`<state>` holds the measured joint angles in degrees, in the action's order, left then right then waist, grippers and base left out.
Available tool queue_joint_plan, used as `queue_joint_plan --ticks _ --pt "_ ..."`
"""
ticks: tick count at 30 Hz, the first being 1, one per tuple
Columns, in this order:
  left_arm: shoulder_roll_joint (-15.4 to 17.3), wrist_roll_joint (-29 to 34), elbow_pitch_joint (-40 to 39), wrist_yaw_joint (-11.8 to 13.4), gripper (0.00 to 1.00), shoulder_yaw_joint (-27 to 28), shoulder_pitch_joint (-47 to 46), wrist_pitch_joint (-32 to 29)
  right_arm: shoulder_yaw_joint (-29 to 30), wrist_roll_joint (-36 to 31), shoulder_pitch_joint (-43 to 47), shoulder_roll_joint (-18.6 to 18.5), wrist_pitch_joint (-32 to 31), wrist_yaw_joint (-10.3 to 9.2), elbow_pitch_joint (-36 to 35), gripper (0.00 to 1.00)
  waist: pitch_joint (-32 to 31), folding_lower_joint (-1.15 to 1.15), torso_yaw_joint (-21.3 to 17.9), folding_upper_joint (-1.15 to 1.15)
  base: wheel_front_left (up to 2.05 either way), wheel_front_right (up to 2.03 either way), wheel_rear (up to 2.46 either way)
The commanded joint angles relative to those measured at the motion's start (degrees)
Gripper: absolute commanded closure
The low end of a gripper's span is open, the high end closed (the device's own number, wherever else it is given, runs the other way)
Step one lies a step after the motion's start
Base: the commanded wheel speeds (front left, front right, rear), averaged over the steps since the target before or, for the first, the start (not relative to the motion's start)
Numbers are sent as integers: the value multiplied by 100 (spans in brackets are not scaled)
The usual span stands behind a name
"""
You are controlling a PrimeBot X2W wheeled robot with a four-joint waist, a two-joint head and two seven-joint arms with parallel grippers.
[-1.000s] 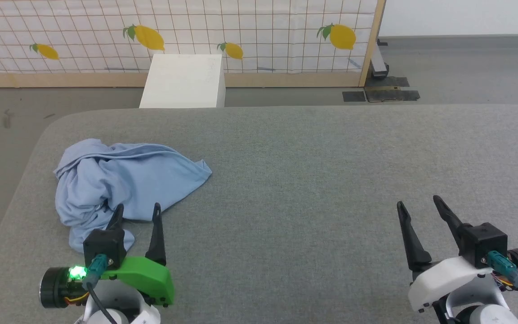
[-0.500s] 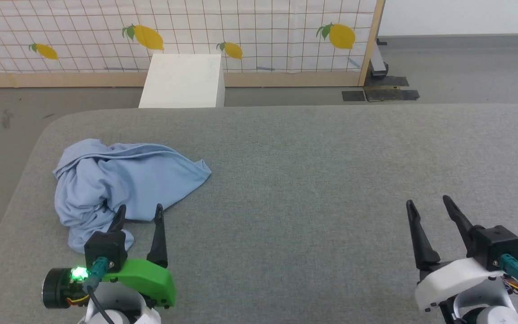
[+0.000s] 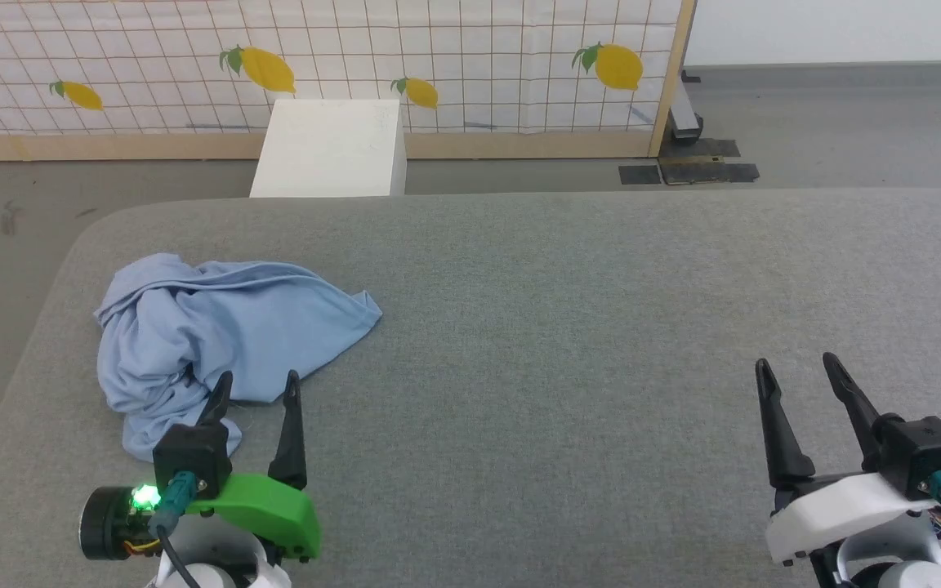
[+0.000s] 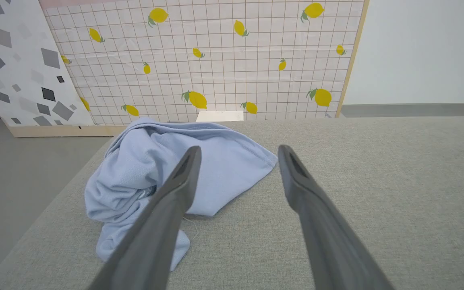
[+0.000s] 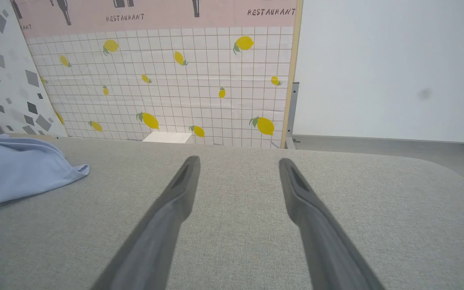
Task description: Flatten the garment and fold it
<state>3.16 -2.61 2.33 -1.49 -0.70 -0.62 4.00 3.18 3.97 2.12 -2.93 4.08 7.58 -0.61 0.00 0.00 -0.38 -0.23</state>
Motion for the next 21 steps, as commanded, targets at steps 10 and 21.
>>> queue_joint_plan --ticks 10,21 --pt "0 -84 82 -97 0 11 -3 179 87 127 126 2 166 -3 -41 0 25 0 -10 8 0 0 0" --pt "-3 -126 163 -165 0 18 -23 307 166 213 164 2 295 -4 -60 0 48 0 -24 10 0 0 0"
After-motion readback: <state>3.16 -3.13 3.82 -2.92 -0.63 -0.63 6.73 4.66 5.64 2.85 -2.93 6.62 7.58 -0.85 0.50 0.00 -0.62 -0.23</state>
